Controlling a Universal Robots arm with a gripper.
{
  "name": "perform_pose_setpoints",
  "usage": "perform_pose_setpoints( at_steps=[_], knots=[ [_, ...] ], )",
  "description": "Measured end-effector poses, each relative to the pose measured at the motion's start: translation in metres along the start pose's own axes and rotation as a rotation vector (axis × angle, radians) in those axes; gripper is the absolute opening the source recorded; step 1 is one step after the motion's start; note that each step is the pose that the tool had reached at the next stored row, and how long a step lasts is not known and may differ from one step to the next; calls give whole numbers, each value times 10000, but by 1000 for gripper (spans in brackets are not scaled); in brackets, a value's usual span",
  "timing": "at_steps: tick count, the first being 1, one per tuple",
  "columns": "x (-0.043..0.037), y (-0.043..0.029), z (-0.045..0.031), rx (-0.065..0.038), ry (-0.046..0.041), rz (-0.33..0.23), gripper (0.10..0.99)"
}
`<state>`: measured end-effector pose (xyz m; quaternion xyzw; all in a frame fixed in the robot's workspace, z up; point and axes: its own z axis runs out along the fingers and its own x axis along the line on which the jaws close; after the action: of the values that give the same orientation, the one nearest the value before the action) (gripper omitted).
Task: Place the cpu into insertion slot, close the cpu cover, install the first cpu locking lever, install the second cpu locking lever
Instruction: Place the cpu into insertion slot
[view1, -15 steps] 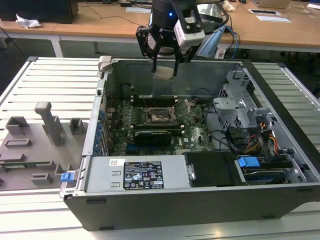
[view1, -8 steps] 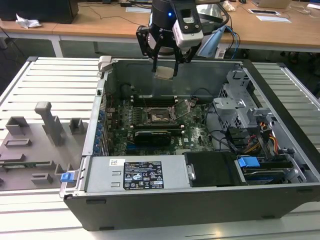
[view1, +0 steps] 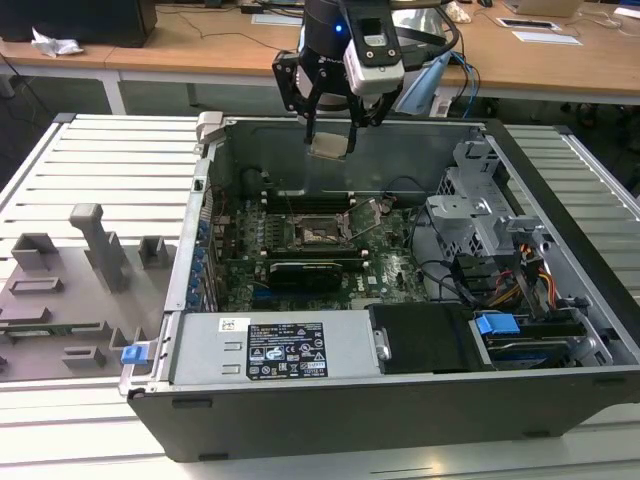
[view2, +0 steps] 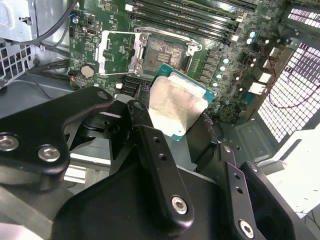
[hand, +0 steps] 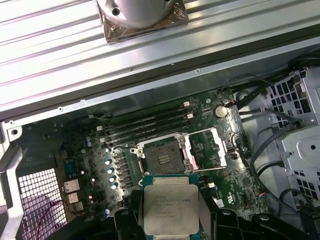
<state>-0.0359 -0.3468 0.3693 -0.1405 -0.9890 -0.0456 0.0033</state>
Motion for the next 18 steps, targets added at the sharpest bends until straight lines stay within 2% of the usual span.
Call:
perform_pose_setpoints(
  at_steps=[18],
  knots=[
    [0, 0, 0, -15, -73, 811, 533]
  ],
)
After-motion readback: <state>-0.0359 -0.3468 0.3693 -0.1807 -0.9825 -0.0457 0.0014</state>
